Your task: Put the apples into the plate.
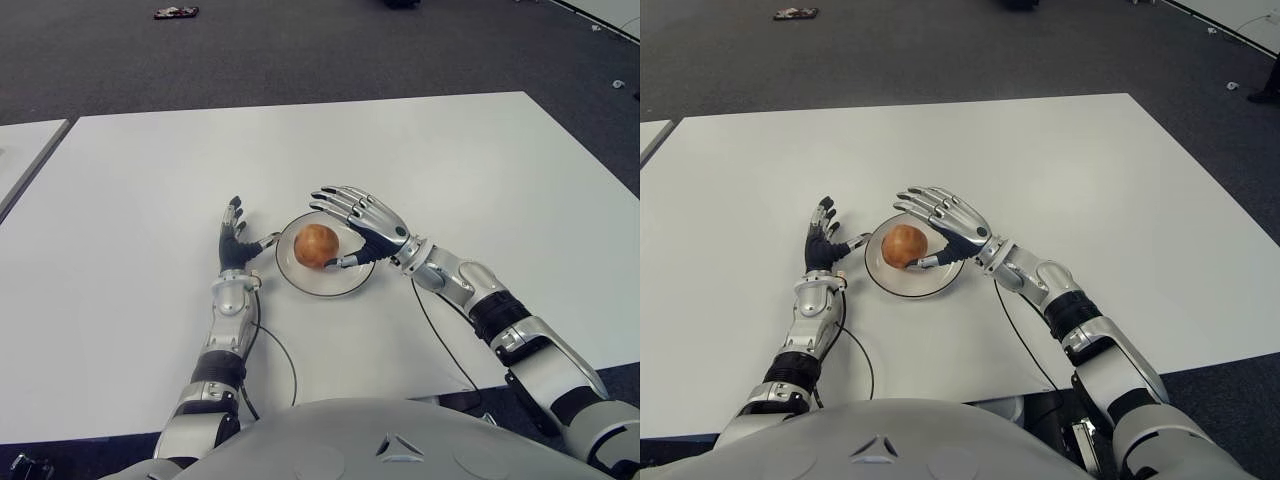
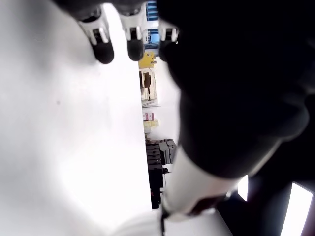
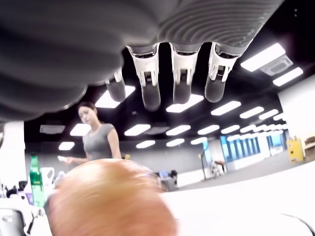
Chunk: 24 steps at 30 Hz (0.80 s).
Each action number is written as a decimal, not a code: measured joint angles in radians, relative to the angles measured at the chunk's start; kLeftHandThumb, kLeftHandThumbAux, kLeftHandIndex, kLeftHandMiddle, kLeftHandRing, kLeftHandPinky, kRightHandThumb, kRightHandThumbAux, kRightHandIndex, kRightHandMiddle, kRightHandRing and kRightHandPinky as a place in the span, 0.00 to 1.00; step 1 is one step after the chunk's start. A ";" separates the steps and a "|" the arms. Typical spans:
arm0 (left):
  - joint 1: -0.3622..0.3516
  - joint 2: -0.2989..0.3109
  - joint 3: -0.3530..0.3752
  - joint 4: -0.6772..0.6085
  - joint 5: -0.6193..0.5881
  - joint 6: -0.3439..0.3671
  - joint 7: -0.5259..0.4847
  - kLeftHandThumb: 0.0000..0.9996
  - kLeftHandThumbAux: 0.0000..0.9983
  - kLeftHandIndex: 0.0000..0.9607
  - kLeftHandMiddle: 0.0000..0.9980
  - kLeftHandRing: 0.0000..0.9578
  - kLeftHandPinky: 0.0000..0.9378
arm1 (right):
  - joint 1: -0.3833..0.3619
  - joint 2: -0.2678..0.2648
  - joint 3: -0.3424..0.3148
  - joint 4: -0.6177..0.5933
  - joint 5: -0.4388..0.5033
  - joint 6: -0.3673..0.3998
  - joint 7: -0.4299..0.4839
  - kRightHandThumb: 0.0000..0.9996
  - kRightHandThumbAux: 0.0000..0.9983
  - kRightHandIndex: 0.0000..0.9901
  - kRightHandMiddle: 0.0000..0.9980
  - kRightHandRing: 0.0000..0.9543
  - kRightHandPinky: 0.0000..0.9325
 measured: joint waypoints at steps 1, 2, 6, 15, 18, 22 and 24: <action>0.000 0.000 0.000 0.000 0.000 0.001 0.000 0.00 0.57 0.00 0.00 0.00 0.00 | 0.000 0.000 0.000 -0.001 0.000 0.000 -0.002 0.18 0.23 0.00 0.00 0.00 0.00; 0.000 0.000 0.000 0.000 0.000 0.001 0.000 0.00 0.57 0.00 0.00 0.00 0.00 | 0.000 -0.001 0.000 -0.001 0.000 0.000 -0.003 0.18 0.24 0.00 0.00 0.00 0.00; 0.000 0.000 0.000 0.000 0.000 0.001 0.000 0.00 0.58 0.00 0.00 0.00 0.00 | 0.000 -0.002 0.003 -0.001 0.000 0.000 -0.006 0.18 0.24 0.00 0.00 0.00 0.00; 0.000 0.000 0.000 0.000 0.000 0.001 0.000 0.00 0.58 0.00 0.00 0.00 0.00 | 0.000 -0.006 0.008 -0.004 0.000 0.003 -0.006 0.17 0.26 0.00 0.00 0.00 0.00; 0.000 0.000 0.000 0.000 0.000 0.001 0.000 0.00 0.59 0.00 0.00 0.00 0.00 | 0.000 -0.007 0.008 -0.004 0.001 0.003 -0.006 0.16 0.27 0.00 0.00 0.00 0.00; 0.000 0.001 0.000 -0.001 0.000 0.001 0.000 0.00 0.60 0.00 0.00 0.00 0.00 | -0.001 -0.009 0.009 -0.004 0.001 0.003 -0.006 0.16 0.27 0.00 0.00 0.00 0.00; 0.000 0.001 0.000 -0.001 0.000 0.001 0.000 0.00 0.60 0.00 0.00 0.00 0.00 | -0.001 -0.010 0.009 -0.004 0.001 0.003 -0.005 0.15 0.27 0.00 0.00 0.00 0.00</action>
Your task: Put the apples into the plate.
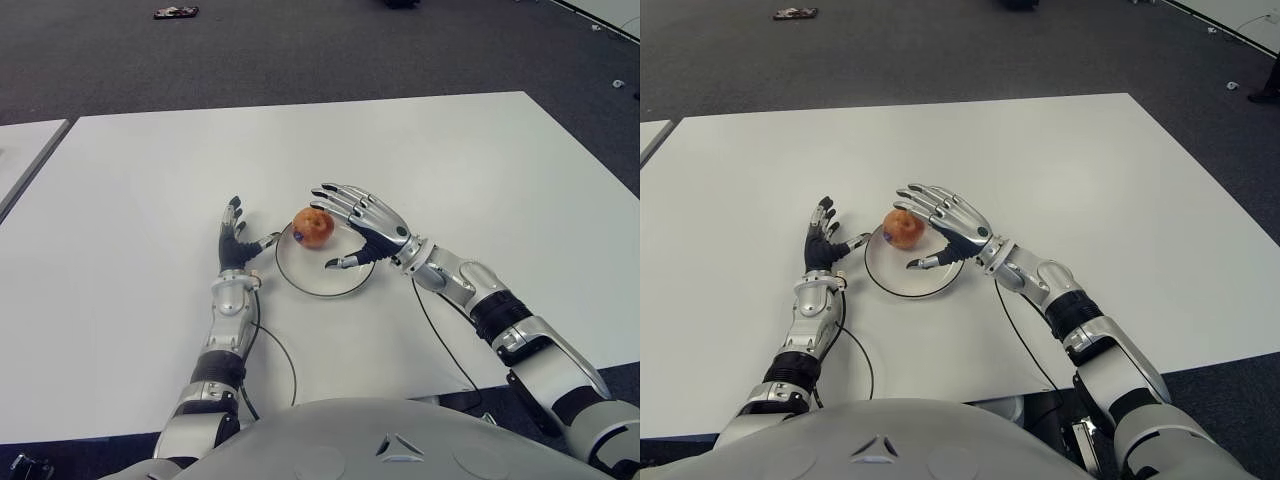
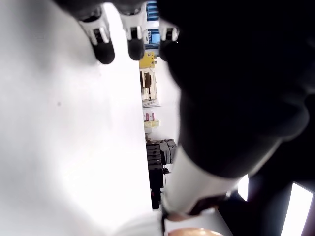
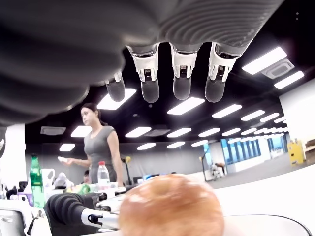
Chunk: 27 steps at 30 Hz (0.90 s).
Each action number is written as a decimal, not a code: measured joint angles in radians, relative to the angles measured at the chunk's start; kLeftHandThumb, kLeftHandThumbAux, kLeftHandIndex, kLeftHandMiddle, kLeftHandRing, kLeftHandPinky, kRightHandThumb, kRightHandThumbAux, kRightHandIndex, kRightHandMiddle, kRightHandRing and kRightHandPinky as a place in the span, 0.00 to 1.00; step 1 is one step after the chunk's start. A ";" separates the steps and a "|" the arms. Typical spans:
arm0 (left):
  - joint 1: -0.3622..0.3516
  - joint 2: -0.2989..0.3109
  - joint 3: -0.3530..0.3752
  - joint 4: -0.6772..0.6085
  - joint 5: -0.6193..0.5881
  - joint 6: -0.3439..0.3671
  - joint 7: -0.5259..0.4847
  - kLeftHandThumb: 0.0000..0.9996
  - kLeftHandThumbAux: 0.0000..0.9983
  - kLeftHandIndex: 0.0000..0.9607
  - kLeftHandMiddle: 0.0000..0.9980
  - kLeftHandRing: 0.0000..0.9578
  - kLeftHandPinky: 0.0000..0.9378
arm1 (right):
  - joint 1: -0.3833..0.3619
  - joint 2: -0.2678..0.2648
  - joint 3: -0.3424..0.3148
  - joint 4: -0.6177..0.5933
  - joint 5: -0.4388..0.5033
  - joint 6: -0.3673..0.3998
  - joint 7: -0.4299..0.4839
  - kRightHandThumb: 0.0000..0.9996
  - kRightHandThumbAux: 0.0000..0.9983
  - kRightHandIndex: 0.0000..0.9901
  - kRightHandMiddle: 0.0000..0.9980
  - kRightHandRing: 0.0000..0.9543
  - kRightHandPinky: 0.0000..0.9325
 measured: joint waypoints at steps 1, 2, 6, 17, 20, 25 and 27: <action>0.000 0.000 0.000 0.000 0.000 0.000 0.000 0.00 0.60 0.00 0.00 0.00 0.00 | 0.000 0.000 0.000 0.000 0.000 0.000 0.000 0.15 0.28 0.00 0.00 0.00 0.00; 0.000 0.000 0.000 -0.001 0.000 0.000 0.000 0.00 0.60 0.00 0.00 0.00 0.00 | 0.000 -0.001 0.000 0.000 0.000 0.000 0.000 0.15 0.28 0.00 0.00 0.00 0.00; 0.000 0.000 0.000 0.000 -0.001 0.000 0.000 0.00 0.60 0.00 0.00 0.00 0.00 | -0.002 -0.001 0.001 0.003 0.002 0.000 0.002 0.14 0.28 0.00 0.00 0.00 0.00; -0.003 0.002 0.000 0.006 0.000 0.000 0.000 0.00 0.58 0.00 0.00 0.00 0.00 | -0.053 0.014 -0.027 0.074 0.096 -0.006 0.050 0.13 0.28 0.00 0.00 0.00 0.00; -0.004 0.002 0.000 0.008 0.000 0.000 0.000 0.00 0.57 0.00 0.00 0.00 0.00 | -0.101 0.026 -0.062 0.130 0.166 -0.007 0.082 0.11 0.28 0.00 0.00 0.00 0.00; -0.005 0.003 0.000 0.009 0.000 -0.001 0.000 0.00 0.56 0.00 0.00 0.00 0.00 | -0.151 0.046 -0.132 0.155 0.292 -0.007 0.121 0.08 0.28 0.00 0.00 0.00 0.00; -0.005 0.004 0.000 0.010 0.000 -0.001 0.000 0.00 0.55 0.00 0.00 0.00 0.00 | -0.153 0.061 -0.156 0.156 0.338 -0.006 0.137 0.07 0.29 0.00 0.00 0.00 0.00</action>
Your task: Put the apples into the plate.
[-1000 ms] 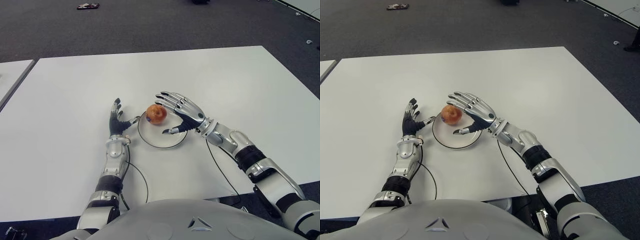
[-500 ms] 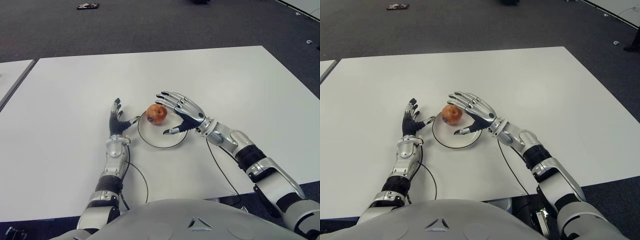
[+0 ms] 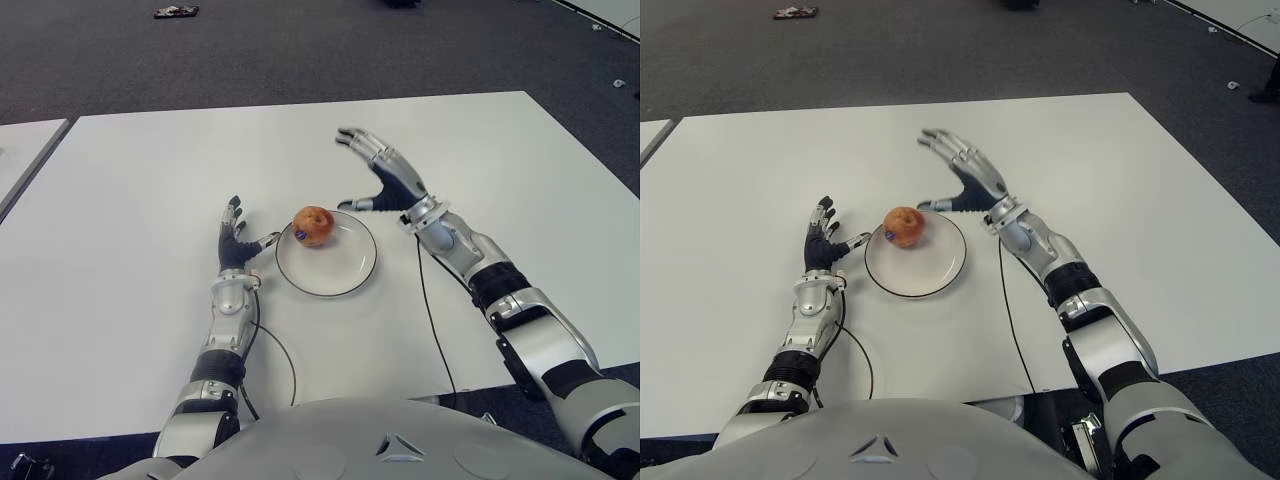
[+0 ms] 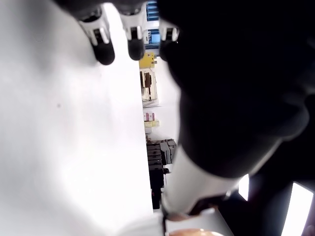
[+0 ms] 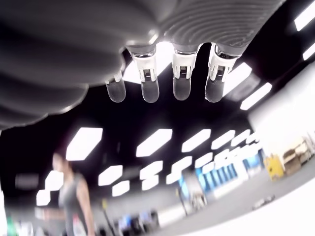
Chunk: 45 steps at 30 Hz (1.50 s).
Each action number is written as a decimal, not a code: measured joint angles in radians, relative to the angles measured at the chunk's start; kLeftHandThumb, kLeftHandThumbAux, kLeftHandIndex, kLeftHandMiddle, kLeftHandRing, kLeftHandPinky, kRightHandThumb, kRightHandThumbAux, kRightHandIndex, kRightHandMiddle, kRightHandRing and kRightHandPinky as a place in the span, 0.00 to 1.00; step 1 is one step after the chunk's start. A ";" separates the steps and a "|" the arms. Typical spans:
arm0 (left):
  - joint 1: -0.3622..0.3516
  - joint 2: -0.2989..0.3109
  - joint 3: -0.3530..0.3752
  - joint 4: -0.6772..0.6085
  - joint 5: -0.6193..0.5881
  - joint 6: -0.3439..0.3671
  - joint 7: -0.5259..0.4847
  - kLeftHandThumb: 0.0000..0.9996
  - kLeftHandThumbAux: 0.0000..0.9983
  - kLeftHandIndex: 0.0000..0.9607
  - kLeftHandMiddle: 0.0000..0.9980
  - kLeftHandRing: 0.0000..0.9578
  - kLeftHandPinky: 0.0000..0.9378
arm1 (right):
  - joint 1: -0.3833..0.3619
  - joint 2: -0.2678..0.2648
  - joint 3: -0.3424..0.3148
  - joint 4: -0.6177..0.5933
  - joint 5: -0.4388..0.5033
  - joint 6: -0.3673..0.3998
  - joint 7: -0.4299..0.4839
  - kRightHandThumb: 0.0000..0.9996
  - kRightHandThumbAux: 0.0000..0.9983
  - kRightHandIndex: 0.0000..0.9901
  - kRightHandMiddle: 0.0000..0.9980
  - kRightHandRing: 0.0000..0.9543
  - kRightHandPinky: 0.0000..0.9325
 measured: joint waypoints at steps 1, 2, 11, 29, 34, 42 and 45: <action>0.000 0.001 0.000 0.000 0.000 0.000 0.000 0.00 0.54 0.00 0.00 0.00 0.00 | 0.001 0.013 -0.014 0.003 0.030 0.001 0.010 0.07 0.29 0.00 0.00 0.00 0.00; 0.000 0.001 0.000 0.000 0.000 0.000 0.000 0.00 0.54 0.00 0.00 0.00 0.00 | 0.003 0.027 -0.030 0.007 0.065 0.004 0.022 0.07 0.29 0.00 0.00 0.00 0.00; -0.004 0.002 0.000 0.002 0.000 0.000 0.000 0.00 0.56 0.00 0.00 0.00 0.00 | -0.010 0.113 -0.164 0.144 0.249 0.042 0.053 0.06 0.35 0.00 0.00 0.00 0.00; 0.005 0.007 -0.001 -0.015 0.001 0.001 0.000 0.00 0.54 0.00 0.00 0.00 0.00 | 0.006 0.184 -0.292 0.339 0.312 0.070 -0.072 0.02 0.42 0.00 0.00 0.00 0.00; 0.006 0.007 -0.001 -0.016 0.002 0.001 0.000 0.00 0.54 0.00 0.00 0.00 0.00 | 0.016 0.208 -0.323 0.341 0.355 0.103 -0.052 0.01 0.48 0.00 0.00 0.00 0.00; 0.006 0.010 -0.001 -0.009 0.002 0.001 0.000 0.00 0.53 0.00 0.00 0.00 0.00 | 0.083 0.263 -0.367 0.331 0.443 0.122 0.025 0.00 0.55 0.00 0.00 0.00 0.00; 0.006 0.013 -0.001 -0.011 0.002 0.002 0.000 0.00 0.52 0.00 0.00 0.00 0.00 | 0.096 0.287 -0.382 0.354 0.468 0.126 0.045 0.00 0.58 0.00 0.00 0.00 0.00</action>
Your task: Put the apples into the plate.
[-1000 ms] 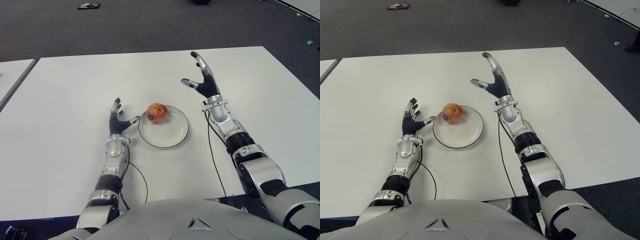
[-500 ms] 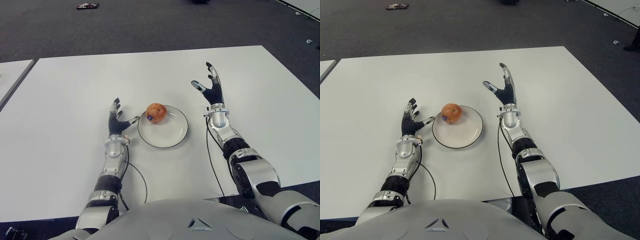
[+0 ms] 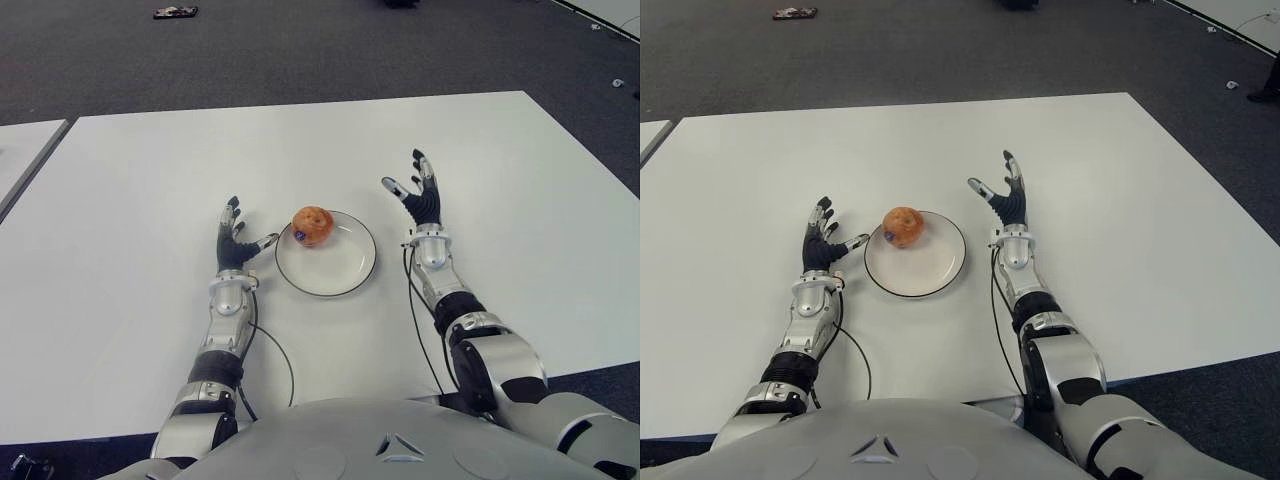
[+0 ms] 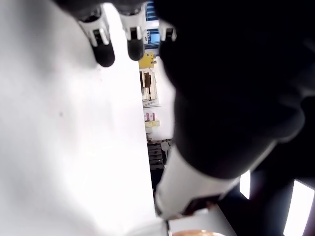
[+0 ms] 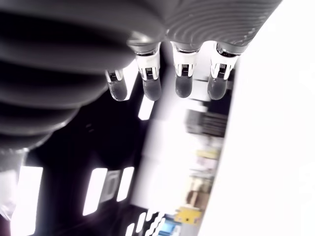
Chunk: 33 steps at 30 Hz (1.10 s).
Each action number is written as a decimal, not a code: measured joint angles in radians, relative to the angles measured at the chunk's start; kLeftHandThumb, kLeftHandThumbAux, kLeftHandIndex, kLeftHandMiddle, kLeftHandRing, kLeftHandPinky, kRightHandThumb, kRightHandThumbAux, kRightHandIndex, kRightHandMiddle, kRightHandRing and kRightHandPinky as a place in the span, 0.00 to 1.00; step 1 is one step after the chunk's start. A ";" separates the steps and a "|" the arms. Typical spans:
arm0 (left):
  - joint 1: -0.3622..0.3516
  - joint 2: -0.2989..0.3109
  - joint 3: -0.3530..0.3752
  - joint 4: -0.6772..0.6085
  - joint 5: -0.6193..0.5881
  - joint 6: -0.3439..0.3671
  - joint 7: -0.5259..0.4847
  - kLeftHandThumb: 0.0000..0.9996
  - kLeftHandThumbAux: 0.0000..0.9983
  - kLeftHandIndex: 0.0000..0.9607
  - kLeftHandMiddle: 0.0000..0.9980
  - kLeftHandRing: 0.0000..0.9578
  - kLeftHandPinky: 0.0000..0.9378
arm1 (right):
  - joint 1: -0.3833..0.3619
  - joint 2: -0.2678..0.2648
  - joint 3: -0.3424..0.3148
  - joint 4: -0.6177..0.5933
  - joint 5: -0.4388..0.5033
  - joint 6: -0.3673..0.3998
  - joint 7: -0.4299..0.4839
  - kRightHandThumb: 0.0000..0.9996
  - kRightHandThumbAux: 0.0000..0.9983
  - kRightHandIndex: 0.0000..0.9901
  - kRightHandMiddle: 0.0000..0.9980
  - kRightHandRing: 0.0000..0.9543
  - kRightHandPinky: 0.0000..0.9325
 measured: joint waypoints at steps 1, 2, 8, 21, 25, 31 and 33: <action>0.000 0.001 0.000 -0.007 0.000 0.003 0.000 0.00 0.52 0.00 0.00 0.00 0.00 | 0.004 0.008 -0.004 0.009 0.006 0.000 0.008 0.00 0.60 0.00 0.00 0.00 0.00; 0.003 0.001 0.000 -0.015 0.000 0.012 0.000 0.00 0.52 0.00 0.00 0.00 0.00 | 0.008 0.014 -0.007 0.016 0.011 0.000 0.015 0.00 0.60 0.00 0.00 0.00 0.00; 0.033 0.000 -0.003 -0.113 -0.002 0.079 -0.011 0.00 0.51 0.00 0.00 0.00 0.00 | 0.036 0.033 -0.016 0.037 0.020 0.000 0.044 0.00 0.64 0.00 0.00 0.00 0.00; 0.098 -0.003 -0.019 -0.289 0.009 0.195 -0.013 0.00 0.51 0.00 0.00 0.00 0.00 | 0.140 0.037 -0.018 -0.072 0.032 0.003 0.099 0.04 0.68 0.00 0.00 0.00 0.02; 0.102 -0.004 -0.026 -0.312 0.012 0.209 -0.013 0.00 0.51 0.00 0.00 0.00 0.00 | 0.163 0.042 -0.016 -0.115 0.034 0.026 0.116 0.05 0.69 0.00 0.00 0.00 0.02; 0.109 -0.007 -0.034 -0.337 0.016 0.225 -0.013 0.00 0.50 0.00 0.00 0.00 0.00 | 0.188 0.047 -0.011 -0.176 0.035 0.085 0.144 0.07 0.69 0.00 0.00 0.00 0.02; 0.109 -0.007 -0.034 -0.341 0.016 0.227 -0.013 0.00 0.50 0.00 0.00 0.00 0.00 | 0.195 0.047 -0.009 -0.193 0.034 0.102 0.151 0.08 0.69 0.00 0.00 0.00 0.02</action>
